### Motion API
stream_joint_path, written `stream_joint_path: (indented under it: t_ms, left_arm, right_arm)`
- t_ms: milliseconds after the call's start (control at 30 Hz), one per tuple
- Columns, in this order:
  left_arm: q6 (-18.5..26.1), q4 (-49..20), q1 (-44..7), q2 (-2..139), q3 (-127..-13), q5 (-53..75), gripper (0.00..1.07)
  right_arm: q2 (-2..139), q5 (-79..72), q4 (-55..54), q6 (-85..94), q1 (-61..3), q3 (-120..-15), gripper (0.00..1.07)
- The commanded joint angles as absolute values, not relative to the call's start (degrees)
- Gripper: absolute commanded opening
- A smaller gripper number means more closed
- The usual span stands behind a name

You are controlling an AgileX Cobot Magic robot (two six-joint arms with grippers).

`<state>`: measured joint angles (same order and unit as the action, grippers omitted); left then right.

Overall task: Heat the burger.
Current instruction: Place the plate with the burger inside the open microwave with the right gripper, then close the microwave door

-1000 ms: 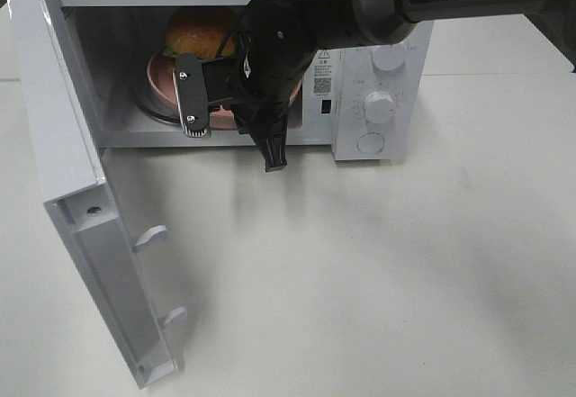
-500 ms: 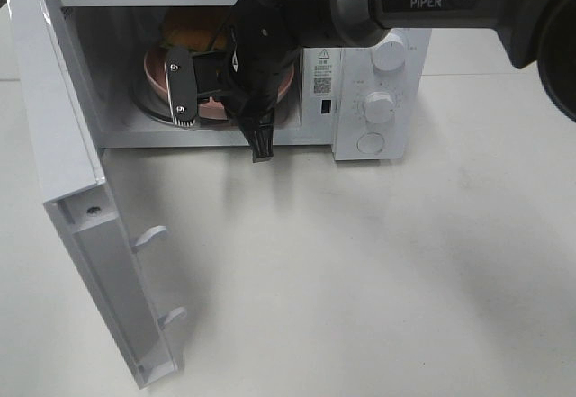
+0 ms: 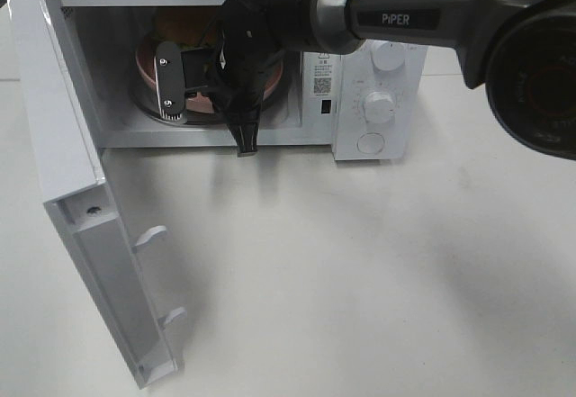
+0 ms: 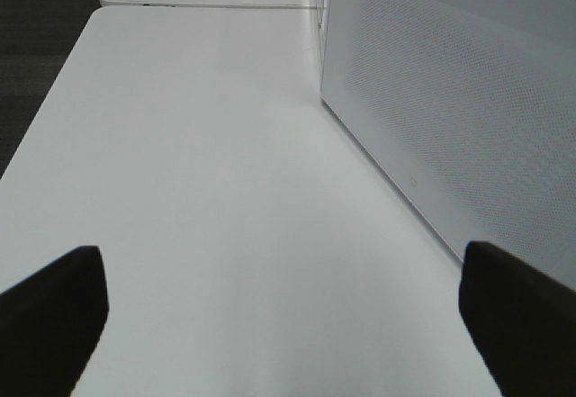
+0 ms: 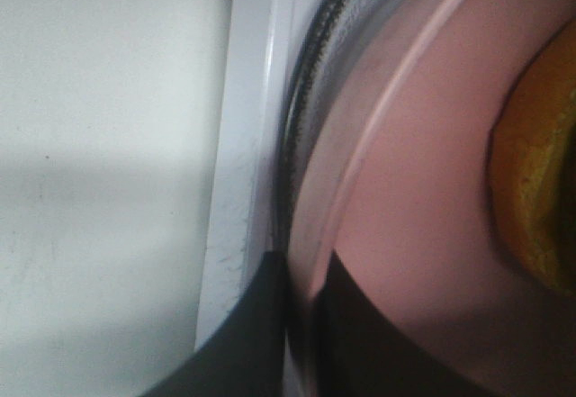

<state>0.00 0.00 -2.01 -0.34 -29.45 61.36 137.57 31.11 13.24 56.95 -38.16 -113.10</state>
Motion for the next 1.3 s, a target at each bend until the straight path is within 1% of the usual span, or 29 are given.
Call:
stream_joint_path:
  t_ms: [33, 467, 533, 633, 700, 733, 767, 800, 833, 867, 900, 933, 967, 1000, 1067, 1300]
  left_arm:
    - [0.0, -0.34, -1.78, -1.2, -29.51, 61.25, 0.98]
    - [0.0, -0.34, -1.78, -1.2, -29.51, 61.25, 0.98]
    - [0.0, -0.34, -1.78, -1.2, -29.51, 61.25, 0.98]
    - [0.0, -0.34, -1.78, -1.2, -29.51, 61.25, 0.98]
    - [0.0, -0.34, -1.78, -1.2, -29.51, 61.25, 0.98]
    - [0.0, -0.34, -1.78, -1.2, -29.51, 61.25, 0.98]
    - [0.0, -0.34, -1.78, -1.2, -29.51, 61.25, 0.98]
    - [0.0, -0.34, -1.78, -1.2, -29.51, 61.25, 0.98]
    - [0.0, -0.34, -1.78, -1.2, -29.51, 61.25, 0.98]
    - [0.0, -0.34, -1.78, -1.2, -29.51, 61.25, 0.98]
    - [0.0, -0.34, -1.78, -1.2, -29.51, 61.25, 0.98]
    - [0.0, -0.34, -1.78, -1.2, -29.51, 61.25, 0.98]
    - [0.0, -0.34, -1.78, -1.2, -29.51, 61.25, 0.98]
    - [0.0, -0.34, -1.78, -1.2, -29.51, 61.25, 0.98]
    - [0.0, -0.34, -1.78, -1.2, -29.51, 61.25, 0.98]
    - [0.0, -0.34, -1.78, -1.2, -29.51, 61.25, 0.98]
  right_arm:
    - [137.45, 28.53, 13.92, 56.21, -37.99, -114.82, 0.0]
    - [138.83, 27.9, 13.92, 55.81, -37.99, -116.02, 0.01]
    - [138.83, 27.9, 13.92, 55.75, -37.99, -116.02, 0.06]
    - [138.83, 27.9, 13.92, 55.63, -37.99, -116.02, 0.08]
    - [138.83, 28.07, 13.92, 54.77, -37.99, -116.02, 0.17]
    - [138.83, 28.07, 13.92, 54.77, -37.99, -116.02, 0.17]
    - [138.83, 28.13, 13.92, 54.66, -37.99, -116.02, 0.21]
    - [138.83, 28.13, 13.92, 54.66, -37.99, -116.02, 0.21]
    - [138.83, 28.36, 13.92, 54.6, -37.99, -116.02, 0.29]
    - [138.83, 28.48, 13.92, 54.6, -37.99, -116.02, 0.33]
    - [138.83, 28.48, 13.92, 54.6, -37.99, -116.02, 0.33]
    - [138.83, 28.53, 13.92, 54.6, -37.99, -116.02, 0.41]
    - [138.83, 28.53, 13.92, 54.6, -37.99, -116.02, 0.46]
    - [138.83, 28.53, 13.92, 54.6, -37.99, -116.02, 0.46]
    - [138.77, 28.42, 13.92, 54.6, -37.99, -115.79, 0.52]
    - [138.71, 26.3, 13.41, 54.6, -37.99, -112.99, 0.57]
